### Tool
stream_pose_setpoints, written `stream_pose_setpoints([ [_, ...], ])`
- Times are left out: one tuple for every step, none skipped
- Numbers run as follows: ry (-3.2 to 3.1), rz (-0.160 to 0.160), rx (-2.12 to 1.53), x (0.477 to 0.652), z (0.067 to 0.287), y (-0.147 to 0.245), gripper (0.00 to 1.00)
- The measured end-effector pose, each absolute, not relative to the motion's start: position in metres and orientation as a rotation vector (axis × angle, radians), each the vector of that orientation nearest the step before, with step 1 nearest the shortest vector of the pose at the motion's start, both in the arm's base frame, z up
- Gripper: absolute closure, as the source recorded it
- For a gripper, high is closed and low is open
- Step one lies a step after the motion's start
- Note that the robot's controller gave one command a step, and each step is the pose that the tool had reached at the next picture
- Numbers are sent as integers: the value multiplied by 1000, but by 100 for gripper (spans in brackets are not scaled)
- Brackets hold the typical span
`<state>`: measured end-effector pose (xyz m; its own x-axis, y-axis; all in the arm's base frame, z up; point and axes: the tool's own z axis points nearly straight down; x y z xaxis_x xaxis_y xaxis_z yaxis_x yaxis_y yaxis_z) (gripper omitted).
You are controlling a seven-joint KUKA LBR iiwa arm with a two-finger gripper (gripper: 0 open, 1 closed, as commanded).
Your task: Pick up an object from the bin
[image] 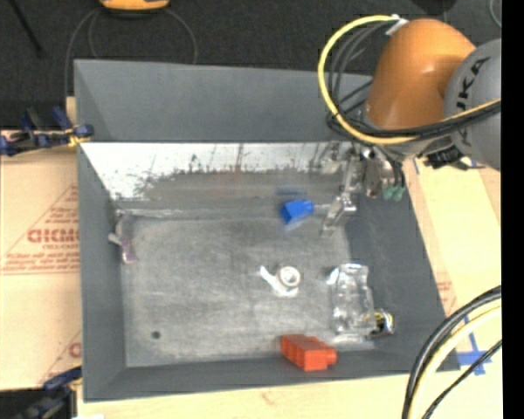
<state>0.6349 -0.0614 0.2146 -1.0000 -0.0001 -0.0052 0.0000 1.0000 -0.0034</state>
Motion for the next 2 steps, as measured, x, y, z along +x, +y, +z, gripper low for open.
stream_pose_setpoints([
  [3110, -6, -386, 548, 83, -37, 0],
  [3110, -6, -388, 548, 83, -37, 100],
])
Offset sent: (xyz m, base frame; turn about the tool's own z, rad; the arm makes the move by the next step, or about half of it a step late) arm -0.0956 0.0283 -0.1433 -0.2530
